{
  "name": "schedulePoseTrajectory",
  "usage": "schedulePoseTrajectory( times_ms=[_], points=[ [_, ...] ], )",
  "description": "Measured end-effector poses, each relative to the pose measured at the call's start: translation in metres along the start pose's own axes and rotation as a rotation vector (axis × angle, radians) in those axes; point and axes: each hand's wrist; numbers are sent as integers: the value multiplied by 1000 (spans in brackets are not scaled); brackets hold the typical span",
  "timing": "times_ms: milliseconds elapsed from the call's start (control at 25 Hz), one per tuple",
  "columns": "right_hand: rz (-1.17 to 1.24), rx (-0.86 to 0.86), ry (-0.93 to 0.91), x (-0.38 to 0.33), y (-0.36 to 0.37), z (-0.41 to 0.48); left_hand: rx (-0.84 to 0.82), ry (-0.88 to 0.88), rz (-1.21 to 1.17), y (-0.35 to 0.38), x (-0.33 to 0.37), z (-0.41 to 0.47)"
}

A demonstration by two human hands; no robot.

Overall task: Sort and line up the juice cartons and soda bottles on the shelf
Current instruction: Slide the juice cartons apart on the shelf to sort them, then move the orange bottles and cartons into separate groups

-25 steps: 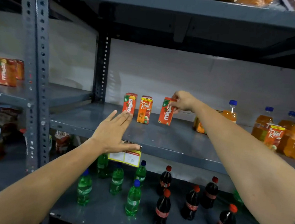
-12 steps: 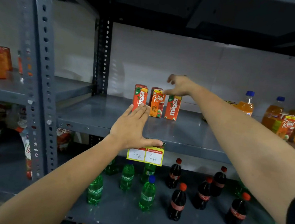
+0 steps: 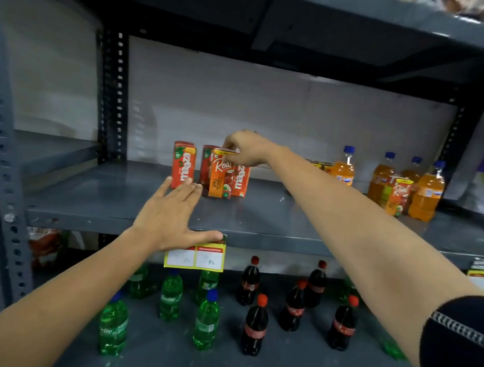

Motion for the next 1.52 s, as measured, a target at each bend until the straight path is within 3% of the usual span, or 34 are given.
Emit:
schedulePoseTrajectory(
  times_ms=[120, 320, 560, 920, 1040, 1160, 1240, 1320, 1520],
  points=[
    [106, -38, 2, 27, -26, -27, -18, 13, 11, -4, 21, 2],
    [32, -144, 27, 98, -47, -70, 26, 36, -70, -3, 106, 28],
    [-44, -65, 108, 173, -43, -73, 41, 19, -89, 10, 187, 67],
    [-128, -46, 49, 211, 4, -77, -2, -3, -2, 23, 203, 74],
    [14, 77, 29, 219, -19, -75, -2, -1, -3, 25, 204, 75],
    [-81, 314, 83, 235, -42, -77, 6, -3, 3, 26, 204, 74],
    [-137, 209, 190, 244, -48, -80, 3, -1, 13, 26, 204, 74],
    [2, 75, 288, 251, -47, -82, -14, 1, 29, 25, 207, 74],
    [192, 89, 343, 285, -60, -95, -9, 14, -22, 27, 250, 90]
  ],
)
Point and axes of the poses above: each hand's wrist, its own z-axis towards the middle knuckle, its own y-axis out of the palm, x = y × z, and after that the axes turned 15 degrees about x, right-handed
